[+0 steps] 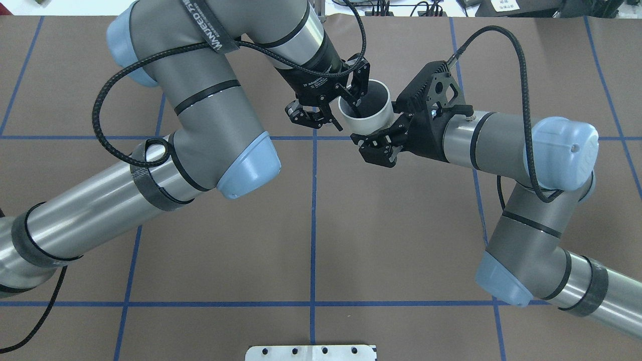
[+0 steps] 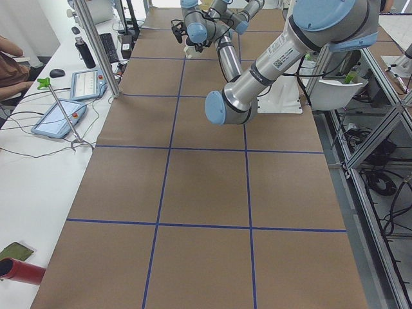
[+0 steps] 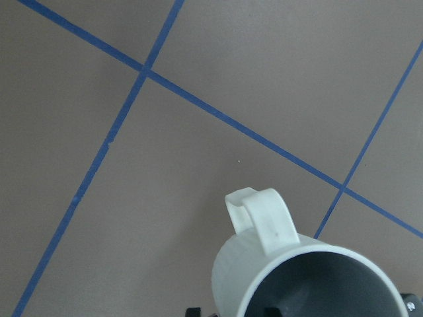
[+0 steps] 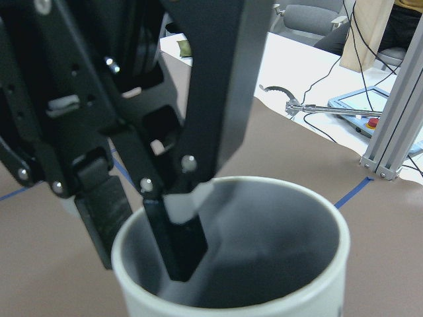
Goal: Left arm hands cup to right arm to dump lemon
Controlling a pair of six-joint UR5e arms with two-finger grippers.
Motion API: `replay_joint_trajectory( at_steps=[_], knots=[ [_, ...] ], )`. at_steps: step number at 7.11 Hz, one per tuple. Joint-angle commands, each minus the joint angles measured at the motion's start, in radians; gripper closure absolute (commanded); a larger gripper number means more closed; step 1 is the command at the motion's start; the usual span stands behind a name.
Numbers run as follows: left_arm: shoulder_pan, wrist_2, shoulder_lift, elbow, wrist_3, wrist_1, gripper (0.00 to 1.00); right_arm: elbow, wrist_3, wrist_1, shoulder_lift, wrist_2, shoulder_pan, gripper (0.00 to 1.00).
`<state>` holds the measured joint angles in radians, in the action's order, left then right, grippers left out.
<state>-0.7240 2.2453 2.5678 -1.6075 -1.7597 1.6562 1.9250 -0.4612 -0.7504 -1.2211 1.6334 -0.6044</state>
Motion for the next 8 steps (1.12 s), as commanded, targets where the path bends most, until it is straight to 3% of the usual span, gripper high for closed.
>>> replay_joint_trajectory(
  at_steps=[1, 3, 4, 5, 6, 8],
  knots=[
    [0.0, -0.003, 0.0, 0.011, 0.0, 0.01, 0.66, 0.0, -0.001, -0.001, 0.0, -0.001, 0.0, 0.57],
    [0.0, -0.003, 0.002, 0.011, 0.0, 0.011, 0.76, -0.001, -0.001, -0.001, -0.001, -0.001, 0.0, 0.52],
    [0.0, -0.003, 0.002, 0.011, -0.001, 0.011, 0.89, 0.0, -0.002, -0.001, 0.0, -0.001, 0.0, 0.44],
    [0.0, -0.003, 0.002, 0.011, -0.001, 0.011, 1.0, -0.001, -0.005, -0.003, 0.0, -0.001, 0.0, 0.31],
    [0.0, -0.001, 0.002, 0.009, -0.001, 0.01, 1.0, -0.001, -0.005, -0.003, 0.0, -0.001, 0.002, 0.01],
    [-0.002, -0.001, 0.0, 0.009, -0.001, 0.01, 1.0, -0.001, -0.007, -0.004, -0.002, -0.003, 0.0, 0.01]
  ],
)
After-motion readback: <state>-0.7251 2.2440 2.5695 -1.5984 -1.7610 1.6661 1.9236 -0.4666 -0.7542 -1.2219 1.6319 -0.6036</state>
